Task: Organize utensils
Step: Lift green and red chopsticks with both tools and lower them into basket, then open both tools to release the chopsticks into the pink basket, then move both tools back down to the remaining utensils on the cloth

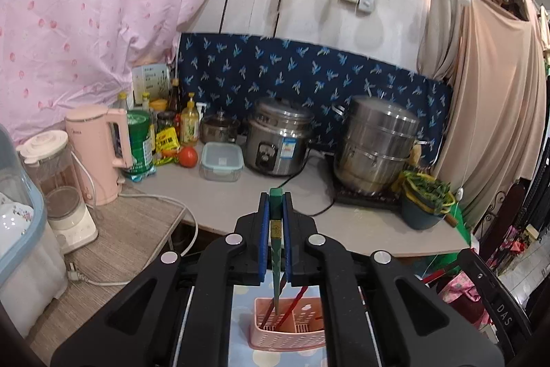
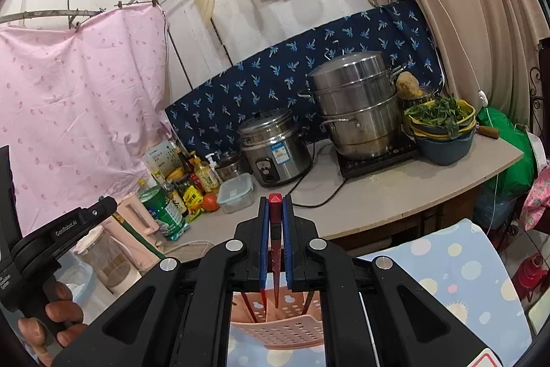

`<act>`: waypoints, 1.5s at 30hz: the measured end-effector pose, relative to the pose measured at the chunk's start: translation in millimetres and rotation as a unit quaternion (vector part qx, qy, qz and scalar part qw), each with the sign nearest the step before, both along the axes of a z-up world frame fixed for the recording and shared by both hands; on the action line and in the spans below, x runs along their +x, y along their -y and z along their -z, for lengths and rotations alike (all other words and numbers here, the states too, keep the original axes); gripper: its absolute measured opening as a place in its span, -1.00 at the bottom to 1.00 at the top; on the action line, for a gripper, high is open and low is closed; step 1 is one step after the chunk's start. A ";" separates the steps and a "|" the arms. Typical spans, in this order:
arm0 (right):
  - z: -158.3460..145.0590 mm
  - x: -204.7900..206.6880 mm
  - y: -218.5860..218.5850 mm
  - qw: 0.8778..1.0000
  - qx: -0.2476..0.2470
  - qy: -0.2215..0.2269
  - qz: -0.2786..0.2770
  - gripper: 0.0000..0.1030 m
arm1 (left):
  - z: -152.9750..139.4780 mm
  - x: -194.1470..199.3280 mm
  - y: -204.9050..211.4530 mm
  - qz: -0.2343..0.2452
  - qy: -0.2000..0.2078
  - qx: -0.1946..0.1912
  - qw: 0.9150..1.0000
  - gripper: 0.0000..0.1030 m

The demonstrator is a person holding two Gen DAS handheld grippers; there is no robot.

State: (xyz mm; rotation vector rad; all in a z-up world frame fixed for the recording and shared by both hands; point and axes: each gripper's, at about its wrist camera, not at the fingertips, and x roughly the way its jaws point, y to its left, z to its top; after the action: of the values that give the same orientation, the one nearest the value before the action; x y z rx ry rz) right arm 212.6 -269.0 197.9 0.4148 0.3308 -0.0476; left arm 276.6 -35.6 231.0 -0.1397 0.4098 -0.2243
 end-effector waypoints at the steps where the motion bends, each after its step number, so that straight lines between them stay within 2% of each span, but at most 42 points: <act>1: 6.2 3.8 0.7 1.000 0.001 -0.007 -0.001 -0.87 | 8.3 4.8 0.7 0.001 -0.008 0.001 1.000 -0.87; 9: 36.3 19.5 2.9 0.999 0.007 -0.041 -0.005 -0.86 | 54.1 25.3 1.4 0.002 -0.059 0.000 0.998 -0.87; 18: 55.2 21.9 3.6 0.998 0.016 -0.063 -0.008 -0.86 | 78.3 31.3 -5.1 -0.002 -0.088 -0.010 0.996 -0.86; 21: 56.2 18.9 4.1 0.998 0.014 -0.062 -0.005 -0.78 | 82.1 27.2 -6.5 -0.001 -0.088 -0.011 0.996 -0.84; 22: 55.5 17.2 3.8 0.998 0.012 -0.061 -0.004 -0.75 | 82.7 26.1 -6.5 -0.001 -0.089 -0.010 0.996 -0.72; 23: 54.9 16.4 4.1 0.998 0.012 -0.060 -0.003 -0.74 | 83.2 25.3 -6.7 -0.001 -0.091 -0.011 0.996 -0.47; 26: 50.5 8.9 4.8 0.999 0.012 -0.052 0.001 -0.53 | 81.9 18.5 -9.6 -0.009 -0.085 -0.019 0.996 -0.07; 36: 38.5 -23.7 0.6 0.999 0.003 -0.039 -0.009 -0.46 | 74.7 -11.4 -16.3 -0.002 -0.078 -0.023 0.997 -0.02; 38: 38.4 -32.6 -2.3 0.999 -0.002 -0.040 -0.012 -0.44 | 72.9 -19.6 -17.1 -0.001 -0.075 -0.019 0.997 0.09; 45: 57.2 -76.8 -16.2 0.997 -0.025 -0.061 -0.027 -0.41 | 80.9 -63.6 -25.1 0.006 -0.077 0.001 0.997 0.17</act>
State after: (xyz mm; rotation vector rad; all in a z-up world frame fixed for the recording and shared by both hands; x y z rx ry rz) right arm 135.8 -252.8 140.8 0.3548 0.4595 -0.0280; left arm 213.0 -10.5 150.1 -0.1538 0.5634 -0.2251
